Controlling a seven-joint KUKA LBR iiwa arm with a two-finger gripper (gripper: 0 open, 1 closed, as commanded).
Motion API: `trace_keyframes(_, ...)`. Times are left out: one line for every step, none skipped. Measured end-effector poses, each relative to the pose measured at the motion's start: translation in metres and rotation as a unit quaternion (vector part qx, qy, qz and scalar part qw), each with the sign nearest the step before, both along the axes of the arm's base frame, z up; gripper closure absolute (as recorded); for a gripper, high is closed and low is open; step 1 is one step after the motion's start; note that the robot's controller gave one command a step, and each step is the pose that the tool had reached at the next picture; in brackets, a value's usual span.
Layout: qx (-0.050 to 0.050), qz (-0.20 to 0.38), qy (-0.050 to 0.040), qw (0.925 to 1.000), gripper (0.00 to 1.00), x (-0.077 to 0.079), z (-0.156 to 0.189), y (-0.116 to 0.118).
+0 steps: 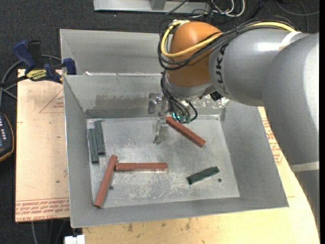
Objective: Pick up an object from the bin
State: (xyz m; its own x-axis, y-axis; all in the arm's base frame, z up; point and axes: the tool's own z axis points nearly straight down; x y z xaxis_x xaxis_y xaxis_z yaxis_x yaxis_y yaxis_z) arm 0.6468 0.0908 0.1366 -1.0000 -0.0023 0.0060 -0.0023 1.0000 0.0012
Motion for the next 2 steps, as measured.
trace_keyframes(-0.002,-0.004,0.0014,1.0000,0.00,-0.047,-0.068,-0.083)
trace_keyframes(0.002,0.031,-0.0048,0.9995,0.00,-0.092,-0.004,-0.016)
